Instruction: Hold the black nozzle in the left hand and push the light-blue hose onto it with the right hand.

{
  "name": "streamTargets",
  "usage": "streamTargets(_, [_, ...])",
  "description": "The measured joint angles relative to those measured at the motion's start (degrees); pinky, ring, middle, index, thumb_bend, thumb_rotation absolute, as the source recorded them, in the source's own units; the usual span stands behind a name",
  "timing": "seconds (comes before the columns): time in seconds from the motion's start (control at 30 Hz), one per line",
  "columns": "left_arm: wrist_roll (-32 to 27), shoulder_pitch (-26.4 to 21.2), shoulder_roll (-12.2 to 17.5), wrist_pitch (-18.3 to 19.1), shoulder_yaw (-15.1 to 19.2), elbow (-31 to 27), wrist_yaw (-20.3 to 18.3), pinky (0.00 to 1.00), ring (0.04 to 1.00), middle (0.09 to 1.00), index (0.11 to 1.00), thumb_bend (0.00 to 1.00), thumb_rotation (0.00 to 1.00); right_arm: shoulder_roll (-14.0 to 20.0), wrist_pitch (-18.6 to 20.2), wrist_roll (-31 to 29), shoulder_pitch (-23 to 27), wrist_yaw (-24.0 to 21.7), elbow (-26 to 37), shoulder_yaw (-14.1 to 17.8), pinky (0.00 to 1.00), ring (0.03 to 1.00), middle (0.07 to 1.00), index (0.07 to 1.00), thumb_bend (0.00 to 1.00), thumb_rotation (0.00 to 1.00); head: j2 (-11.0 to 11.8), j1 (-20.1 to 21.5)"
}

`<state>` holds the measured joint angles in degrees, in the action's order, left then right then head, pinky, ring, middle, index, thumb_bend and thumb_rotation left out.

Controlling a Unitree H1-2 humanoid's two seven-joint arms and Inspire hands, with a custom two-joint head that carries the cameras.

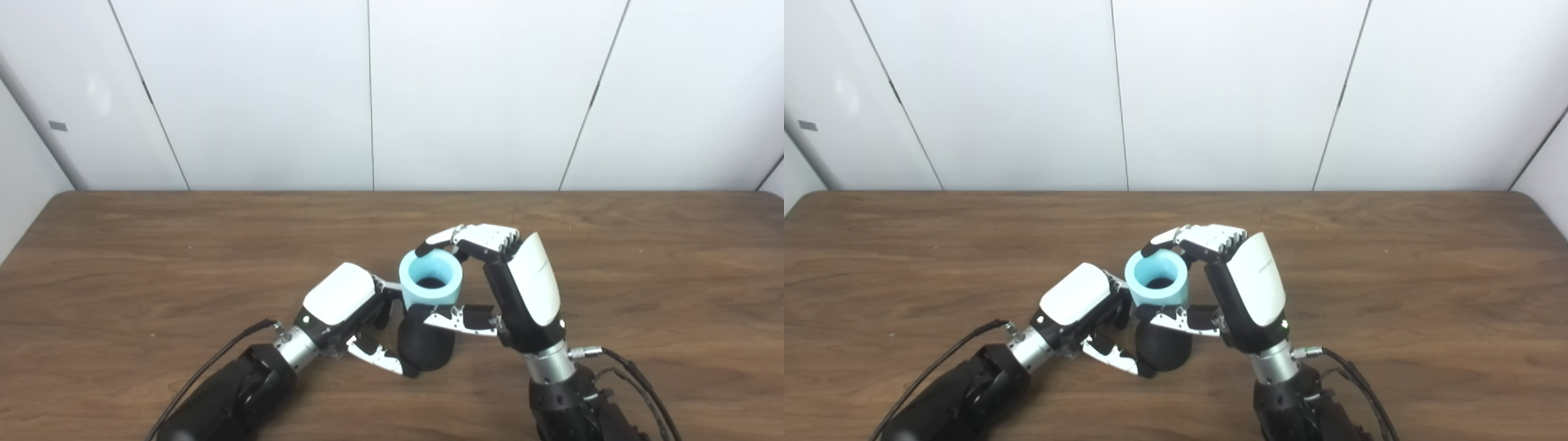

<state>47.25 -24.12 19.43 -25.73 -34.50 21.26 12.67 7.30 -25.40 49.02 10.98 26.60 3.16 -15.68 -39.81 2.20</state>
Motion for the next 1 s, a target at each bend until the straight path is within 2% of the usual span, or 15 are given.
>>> streamTargets(0.3, [-0.01, 0.17, 0.00, 0.12, 0.08, -0.26, -0.10, 0.12, 0.174, 0.471, 0.480, 0.53, 0.00, 0.05, 0.03, -0.63, 0.01, 0.27, -0.30, -0.09, 0.29, 0.395, 0.463, 0.511, 0.52, 0.00, -0.18, 0.00])
streamTargets(0.63, [-0.05, 0.28, -0.01, 0.17, 0.15, -0.44, -0.28, 0.13, 0.178, 0.471, 0.480, 0.53, 0.00, -0.14, 0.49, -5.74, -0.15, -3.95, 0.33, 0.53, 0.30, 0.404, 0.466, 0.508, 0.52, 0.00, -0.18, 0.00])
streamTargets(1.0, [-0.04, 0.29, -0.06, 0.16, 0.14, -0.44, -0.27, 0.12, 0.167, 0.471, 0.480, 0.53, 0.00, -0.78, 0.10, -7.19, -0.46, -4.16, -0.16, 1.22, 0.30, 0.403, 0.470, 0.509, 0.52, 0.00, -0.09, -0.09])
